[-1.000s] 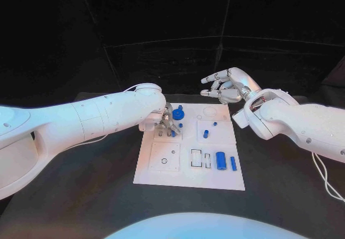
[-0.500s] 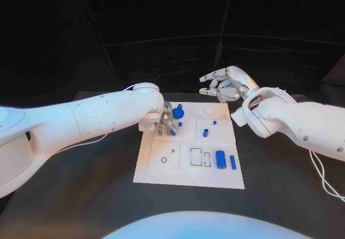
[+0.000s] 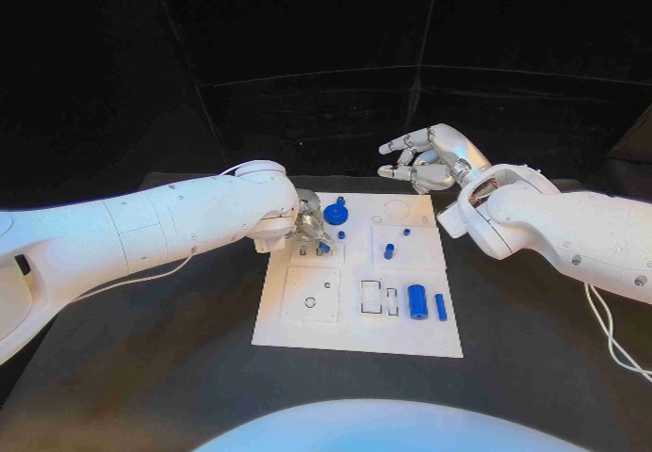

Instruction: Assemble the parts on the task board

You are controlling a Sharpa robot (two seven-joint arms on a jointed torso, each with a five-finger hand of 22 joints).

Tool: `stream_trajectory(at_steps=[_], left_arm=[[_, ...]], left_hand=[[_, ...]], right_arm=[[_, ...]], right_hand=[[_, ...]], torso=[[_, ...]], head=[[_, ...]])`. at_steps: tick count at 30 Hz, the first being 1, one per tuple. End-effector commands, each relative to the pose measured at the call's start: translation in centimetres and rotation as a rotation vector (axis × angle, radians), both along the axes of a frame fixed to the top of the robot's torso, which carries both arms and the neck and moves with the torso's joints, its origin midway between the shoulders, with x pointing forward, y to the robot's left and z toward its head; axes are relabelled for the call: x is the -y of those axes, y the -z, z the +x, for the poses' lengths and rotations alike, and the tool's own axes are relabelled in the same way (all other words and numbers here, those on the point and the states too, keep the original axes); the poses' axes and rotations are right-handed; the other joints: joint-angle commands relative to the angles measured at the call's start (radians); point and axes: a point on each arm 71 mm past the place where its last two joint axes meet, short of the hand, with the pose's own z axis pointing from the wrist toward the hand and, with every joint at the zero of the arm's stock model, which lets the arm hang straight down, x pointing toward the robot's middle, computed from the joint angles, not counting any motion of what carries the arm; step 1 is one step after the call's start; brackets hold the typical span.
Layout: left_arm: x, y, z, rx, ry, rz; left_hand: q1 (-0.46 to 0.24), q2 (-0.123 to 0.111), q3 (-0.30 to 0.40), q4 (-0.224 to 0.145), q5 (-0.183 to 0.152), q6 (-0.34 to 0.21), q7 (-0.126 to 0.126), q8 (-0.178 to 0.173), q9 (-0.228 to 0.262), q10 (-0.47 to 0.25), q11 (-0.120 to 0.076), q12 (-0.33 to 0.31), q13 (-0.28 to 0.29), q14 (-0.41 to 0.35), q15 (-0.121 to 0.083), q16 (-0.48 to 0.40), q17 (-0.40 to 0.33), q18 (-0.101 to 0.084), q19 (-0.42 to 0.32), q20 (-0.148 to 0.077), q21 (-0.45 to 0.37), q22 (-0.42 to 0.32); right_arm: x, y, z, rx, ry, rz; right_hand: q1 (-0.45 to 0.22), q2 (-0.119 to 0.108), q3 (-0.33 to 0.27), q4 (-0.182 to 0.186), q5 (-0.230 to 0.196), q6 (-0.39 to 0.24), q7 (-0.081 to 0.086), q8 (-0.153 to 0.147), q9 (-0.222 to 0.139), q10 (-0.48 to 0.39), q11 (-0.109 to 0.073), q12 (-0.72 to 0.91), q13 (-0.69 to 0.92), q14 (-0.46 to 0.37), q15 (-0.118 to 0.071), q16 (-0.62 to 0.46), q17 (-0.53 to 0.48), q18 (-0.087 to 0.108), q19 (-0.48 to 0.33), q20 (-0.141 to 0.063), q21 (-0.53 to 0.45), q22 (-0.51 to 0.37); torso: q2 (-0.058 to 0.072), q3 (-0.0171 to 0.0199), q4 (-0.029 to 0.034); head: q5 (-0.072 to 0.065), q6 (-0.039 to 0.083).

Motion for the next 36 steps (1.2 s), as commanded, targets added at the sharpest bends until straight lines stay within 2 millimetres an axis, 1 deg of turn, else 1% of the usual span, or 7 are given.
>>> stream_trajectory(at_steps=[1, 3, 8, 11, 17, 28, 36], left_arm=[[-0.2, -0.3, 0.0, 0.057, -0.036, -0.061], [-0.6, -0.1, -0.1, 0.066, -0.052, -0.061], [-1.4, 0.3, -0.1, 0.081, -0.066, -0.040], [-1.6, 0.8, -0.2, 0.073, -0.066, -0.030], [-1.5, 1.5, -0.3, 0.063, -0.066, -0.019], [-1.4, 2.1, -0.2, 0.078, -0.046, 0.019], [-1.2, 2.3, -0.4, 0.057, -0.032, 0.036]], left_hand=[[-0.011, -0.001, 0.150, -0.139, -0.005, -0.004, -0.002, 0.006, 0.002, 0.008, -0.003, 0.008, 0.002, 0.104, 0.000, 0.003, 0.263, -0.006, 0.016, 0.003, -0.005, -0.001], [-0.012, -0.002, 0.153, -0.140, -0.005, -0.004, -0.002, 0.007, 0.003, 0.008, -0.003, 0.009, 0.003, 0.104, 0.000, 0.003, 0.263, -0.006, 0.016, 0.002, -0.006, 0.000], [-0.015, -0.004, 0.158, -0.141, -0.005, -0.005, -0.002, 0.008, 0.005, 0.011, -0.003, 0.013, 0.008, 0.104, -0.001, 0.003, 0.263, -0.006, 0.017, 0.002, -0.005, 0.001], [-0.016, -0.005, 0.161, -0.142, -0.006, -0.006, -0.002, 0.010, 0.007, 0.011, -0.004, 0.014, 0.008, 0.104, -0.001, 0.003, 0.263, -0.006, 0.017, 0.002, -0.005, 0.001], [-0.019, -0.006, 0.167, -0.144, -0.006, -0.006, -0.003, 0.012, 0.009, 0.012, -0.004, 0.015, 0.009, 0.104, -0.001, 0.003, 0.263, -0.006, 0.017, 0.002, -0.006, 0.000], [-0.029, -0.010, 0.174, -0.142, -0.007, -0.006, -0.003, 0.018, 0.014, 0.012, -0.004, 0.014, 0.007, 0.104, -0.001, 0.003, 0.263, -0.006, 0.017, 0.002, -0.007, 0.000], [-0.035, -0.014, 0.177, -0.141, -0.007, -0.005, -0.004, 0.022, 0.017, 0.013, -0.005, 0.016, 0.009, 0.104, -0.001, 0.003, 0.263, -0.006, 0.018, 0.002, -0.006, 0.001]], right_arm=[[0.0, -0.1, 0.0, 0.000, -0.005, 0.005], [0.1, -0.1, 0.1, -0.001, -0.004, 0.004], [0.2, -0.1, 0.1, -0.003, -0.001, 0.003], [0.2, -0.1, 0.1, -0.004, -0.001, 0.002], [0.1, -0.1, 0.1, -0.007, -0.004, 0.003], [0.0, 0.0, 0.1, -0.008, -0.006, 0.002], [0.0, 0.0, 0.1, -0.008, -0.007, 0.002]], right_hand=[[0.008, -0.004, -0.004, 0.004, 0.006, -0.005, -0.001, -0.001, 0.000, -0.005, 0.000, -0.001, -0.002, 0.006, 0.000, -0.005, -0.001, 0.017, -0.006, 0.002, -0.004, -0.002], [0.007, -0.004, -0.004, 0.005, 0.008, -0.005, 0.000, -0.001, 0.000, -0.005, 0.000, -0.001, -0.002, 0.006, 0.000, -0.006, -0.002, 0.018, -0.007, 0.002, -0.006, -0.004], [0.004, -0.003, -0.005, 0.009, 0.015, -0.005, 0.000, -0.001, 0.000, -0.006, 0.000, 0.000, -0.003, 0.006, 0.000, -0.007, -0.001, 0.018, -0.007, 0.002, -0.008, -0.006], [0.004, -0.003, -0.005, 0.009, 0.017, -0.005, 0.000, -0.001, 0.000, -0.006, 0.001, 0.000, -0.004, 0.006, 0.000, -0.008, -0.001, 0.018, -0.007, 0.002, -0.008, -0.006], [0.004, -0.003, -0.005, 0.010, 0.019, -0.006, 0.000, -0.001, 0.000, -0.006, 0.001, 0.000, -0.004, 0.006, 0.000, -0.009, -0.002, 0.018, -0.008, 0.002, -0.010, -0.008], [0.004, -0.004, -0.005, 0.010, 0.020, -0.006, 0.000, -0.001, 0.000, -0.007, 0.001, 0.000, -0.004, 0.006, 0.000, -0.009, -0.002, 0.019, -0.010, 0.002, -0.012, -0.010], [0.004, -0.004, -0.005, 0.010, 0.020, -0.006, 0.000, -0.001, 0.000, -0.007, 0.001, 0.000, -0.004, 0.006, 0.000, -0.009, -0.002, 0.019, -0.010, 0.002, -0.012, -0.010]], torso=[[-0.001, 0.0001, 0.0022], [-0.001, 0.0005, 0.0013], [0.000, 0.0003, 0.0028], [0.001, 0.0011, -0.0003], [0.001, -0.0004, -0.0016], [0.001, 0.0010, -0.0019], [0.001, 0.0003, -0.0018]], head=[[0.000, -0.003], [0.002, -0.005], [0.004, -0.005], [0.006, -0.004], [0.009, -0.004], [0.010, -0.007], [0.011, -0.009]])
